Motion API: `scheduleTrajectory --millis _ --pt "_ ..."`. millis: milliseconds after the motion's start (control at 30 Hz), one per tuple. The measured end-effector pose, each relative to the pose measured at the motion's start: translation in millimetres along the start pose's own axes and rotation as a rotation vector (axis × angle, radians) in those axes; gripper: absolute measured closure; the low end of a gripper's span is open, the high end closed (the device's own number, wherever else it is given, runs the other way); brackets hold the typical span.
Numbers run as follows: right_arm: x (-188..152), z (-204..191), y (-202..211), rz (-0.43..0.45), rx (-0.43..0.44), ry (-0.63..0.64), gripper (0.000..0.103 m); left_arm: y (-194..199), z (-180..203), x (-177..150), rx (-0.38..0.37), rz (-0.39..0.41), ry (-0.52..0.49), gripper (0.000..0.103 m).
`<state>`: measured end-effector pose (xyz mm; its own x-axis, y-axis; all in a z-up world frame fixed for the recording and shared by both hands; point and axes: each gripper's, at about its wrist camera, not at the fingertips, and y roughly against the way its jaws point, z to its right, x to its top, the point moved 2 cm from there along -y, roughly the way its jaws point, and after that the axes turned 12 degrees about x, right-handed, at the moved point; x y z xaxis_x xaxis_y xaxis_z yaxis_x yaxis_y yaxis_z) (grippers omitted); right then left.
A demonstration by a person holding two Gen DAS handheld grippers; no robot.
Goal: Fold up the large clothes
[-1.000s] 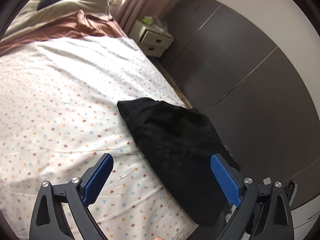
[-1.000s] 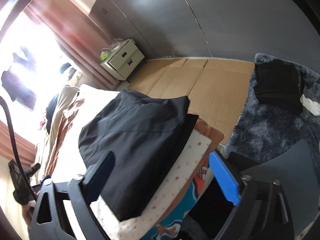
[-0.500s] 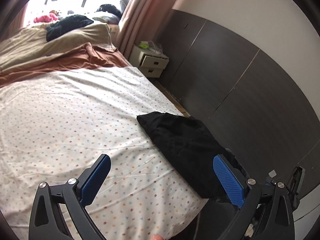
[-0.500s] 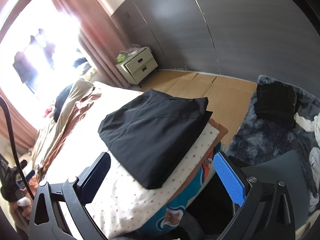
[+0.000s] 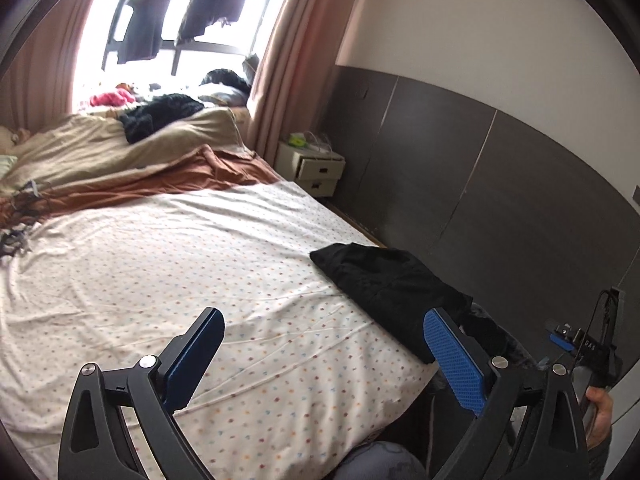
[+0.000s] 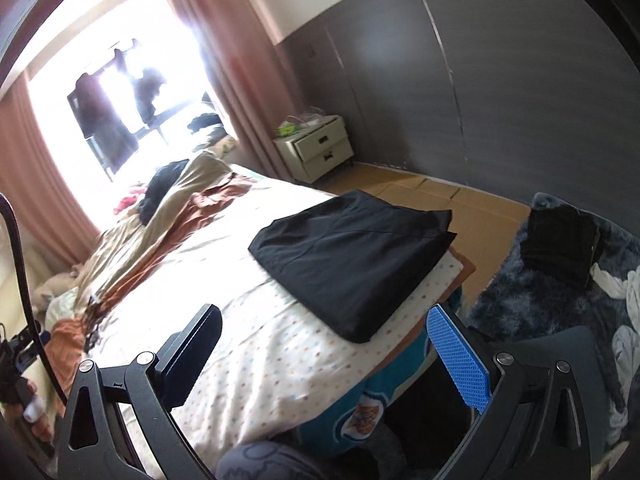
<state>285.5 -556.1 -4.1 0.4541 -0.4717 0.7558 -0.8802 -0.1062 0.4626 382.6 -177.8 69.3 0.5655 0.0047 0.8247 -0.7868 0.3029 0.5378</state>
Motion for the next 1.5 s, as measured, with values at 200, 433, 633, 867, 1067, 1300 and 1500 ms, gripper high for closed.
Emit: scheduleTrajectory --millis 200,433,633,867,1067,1300,1500 --pt "-20 -25 24 0.008 0.003 0.051 0.0 50 -10 -25 0.041 0.07 0.003 0.002" --pt "-44 -48 53 0.019 0.023 0.111 0.0 98 -14 -57 0.116 0.142 -0.01 0.002" --pt "-68 -66 75 0.024 0.055 0.164 0.0 136 -17 -86 0.17 0.192 -0.017 0.002" --pt "-98 -87 96 0.035 0.084 0.228 0.0 178 -18 -114 0.221 0.243 -0.013 0.002" --pt "-126 -100 110 0.038 0.089 0.266 0.0 208 -14 -140 0.242 0.271 -0.018 0.002" --pt "-157 -102 123 0.056 0.085 0.283 0.0 226 -11 -164 0.274 0.301 -0.037 0.001" --pt "-173 -100 122 0.071 0.101 0.291 0.0 233 -13 -181 0.305 0.322 -0.011 0.001"
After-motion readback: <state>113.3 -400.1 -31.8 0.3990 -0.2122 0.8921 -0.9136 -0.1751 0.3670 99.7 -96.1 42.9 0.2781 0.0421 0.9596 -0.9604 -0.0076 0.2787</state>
